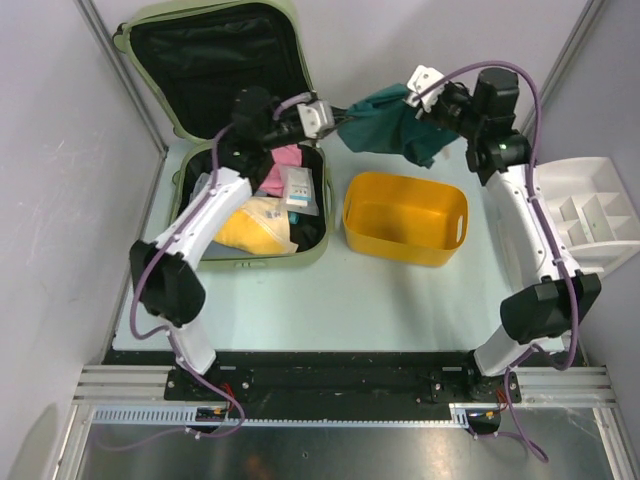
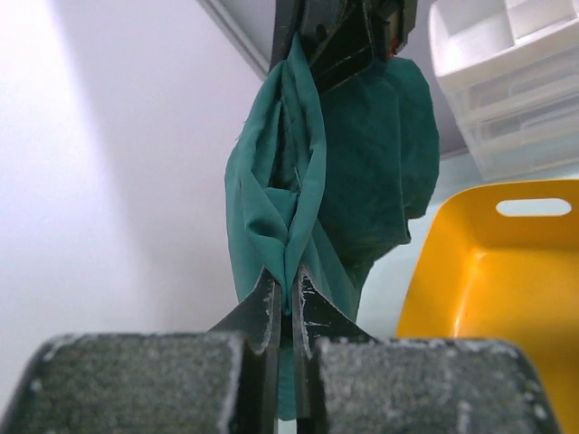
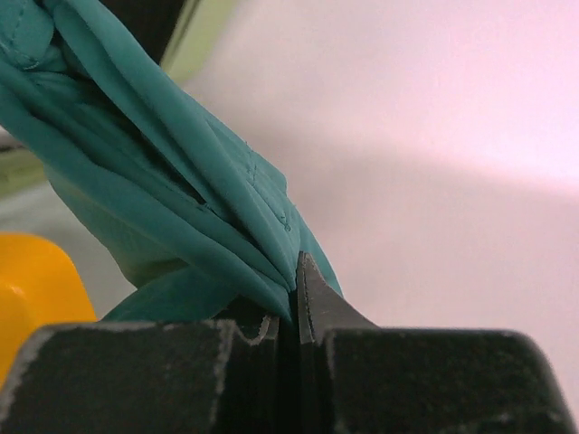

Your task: Open, take out, and arrange the luggage

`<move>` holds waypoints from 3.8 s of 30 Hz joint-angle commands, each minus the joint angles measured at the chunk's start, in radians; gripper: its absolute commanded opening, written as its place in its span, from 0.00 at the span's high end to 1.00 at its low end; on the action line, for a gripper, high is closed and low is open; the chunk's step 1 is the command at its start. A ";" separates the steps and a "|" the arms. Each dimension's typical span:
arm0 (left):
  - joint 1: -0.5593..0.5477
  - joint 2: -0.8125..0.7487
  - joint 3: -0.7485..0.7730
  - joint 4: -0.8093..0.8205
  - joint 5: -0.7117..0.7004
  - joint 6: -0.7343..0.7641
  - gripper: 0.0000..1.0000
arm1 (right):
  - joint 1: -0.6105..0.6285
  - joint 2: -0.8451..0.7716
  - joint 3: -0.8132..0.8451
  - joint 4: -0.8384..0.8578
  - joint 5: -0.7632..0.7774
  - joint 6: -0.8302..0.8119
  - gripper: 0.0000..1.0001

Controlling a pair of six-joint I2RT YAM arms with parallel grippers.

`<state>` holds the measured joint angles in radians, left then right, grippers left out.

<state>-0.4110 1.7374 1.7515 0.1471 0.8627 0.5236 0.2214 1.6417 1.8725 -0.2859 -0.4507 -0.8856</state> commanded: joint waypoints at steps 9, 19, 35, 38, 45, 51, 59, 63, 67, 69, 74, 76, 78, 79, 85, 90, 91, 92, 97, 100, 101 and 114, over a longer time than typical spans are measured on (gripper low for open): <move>-0.057 -0.143 -0.423 0.097 0.093 0.142 1.00 | -0.085 -0.414 -0.536 -0.142 0.033 -0.358 1.00; -0.072 -0.075 -0.534 -0.072 0.087 0.175 1.00 | -0.070 -0.363 -0.621 -0.384 -0.028 -0.323 1.00; -0.078 0.178 -0.202 -0.202 -0.080 -0.284 0.95 | -0.128 -0.016 -0.443 -0.300 -0.033 -0.316 0.43; -0.078 0.201 -0.167 -0.215 -0.114 -0.339 0.64 | -0.148 0.058 -0.334 -0.367 -0.040 -0.308 0.28; -0.057 0.220 -0.020 -0.297 -0.194 -0.438 0.32 | -0.201 0.115 -0.184 -0.467 -0.036 -0.309 0.04; 0.023 0.131 -0.023 -0.336 -0.234 -0.510 0.27 | -0.194 0.138 -0.090 -0.642 -0.134 -0.236 0.05; 0.276 -0.062 -0.213 -0.440 -0.272 -0.481 0.23 | -0.125 0.211 -0.192 -0.578 -0.120 0.048 0.12; 0.395 -0.114 -0.285 -0.570 -0.304 -0.386 0.23 | -0.120 0.259 -0.281 -0.541 -0.068 0.073 0.14; 0.517 -0.122 -0.331 -0.647 -0.363 -0.297 0.23 | -0.120 0.338 -0.260 -0.544 -0.013 0.115 0.16; 0.547 -0.111 -0.336 -0.679 -0.373 -0.289 0.25 | -0.122 0.343 -0.221 -0.581 -0.040 0.146 0.18; 0.589 -0.107 -0.369 -0.718 -0.418 -0.275 0.30 | -0.099 0.258 -0.113 -0.553 -0.106 0.259 0.18; 0.604 -0.110 -0.401 -0.721 -0.412 -0.296 0.32 | -0.076 0.230 -0.099 -0.529 -0.117 0.296 0.18; 0.613 -0.102 -0.414 -0.721 -0.413 -0.313 0.34 | -0.038 0.192 -0.098 -0.490 -0.128 0.333 0.18; 0.623 -0.099 -0.422 -0.721 -0.412 -0.321 0.35 | -0.022 0.179 -0.101 -0.475 -0.129 0.344 0.18; 0.589 -0.063 -0.385 -0.718 -0.317 -0.195 0.46 | 0.101 0.170 -0.087 -0.398 -0.135 0.369 0.18; 0.526 0.014 -0.307 -0.719 -0.306 -0.087 0.51 | 0.121 0.199 -0.049 -0.412 -0.138 0.395 0.19; 0.522 0.046 -0.296 -0.718 -0.309 -0.082 0.50 | 0.119 0.207 -0.042 -0.414 -0.137 0.398 0.19; 0.514 0.062 -0.284 -0.719 -0.320 -0.080 0.50 | 0.119 0.210 -0.035 -0.421 -0.132 0.398 0.19; 0.480 0.123 -0.215 -0.719 -0.352 -0.062 0.46 | 0.113 0.211 -0.019 -0.437 -0.123 0.404 0.19; 0.456 0.145 -0.210 -0.719 -0.398 -0.034 0.47 | 0.111 0.210 -0.019 -0.443 -0.118 0.405 0.19; 0.452 0.148 -0.211 -0.718 -0.409 -0.030 0.48 | 0.110 0.208 -0.019 -0.444 -0.117 0.405 0.19; 0.451 0.085 -0.274 -0.725 -0.424 0.024 0.73 | 0.093 0.216 -0.015 -0.446 -0.126 0.399 0.18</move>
<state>0.0402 1.8854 1.4860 -0.5793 0.4419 0.5102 0.3183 1.8545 1.8126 -0.7353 -0.5728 -0.4973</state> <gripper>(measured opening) 0.335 0.816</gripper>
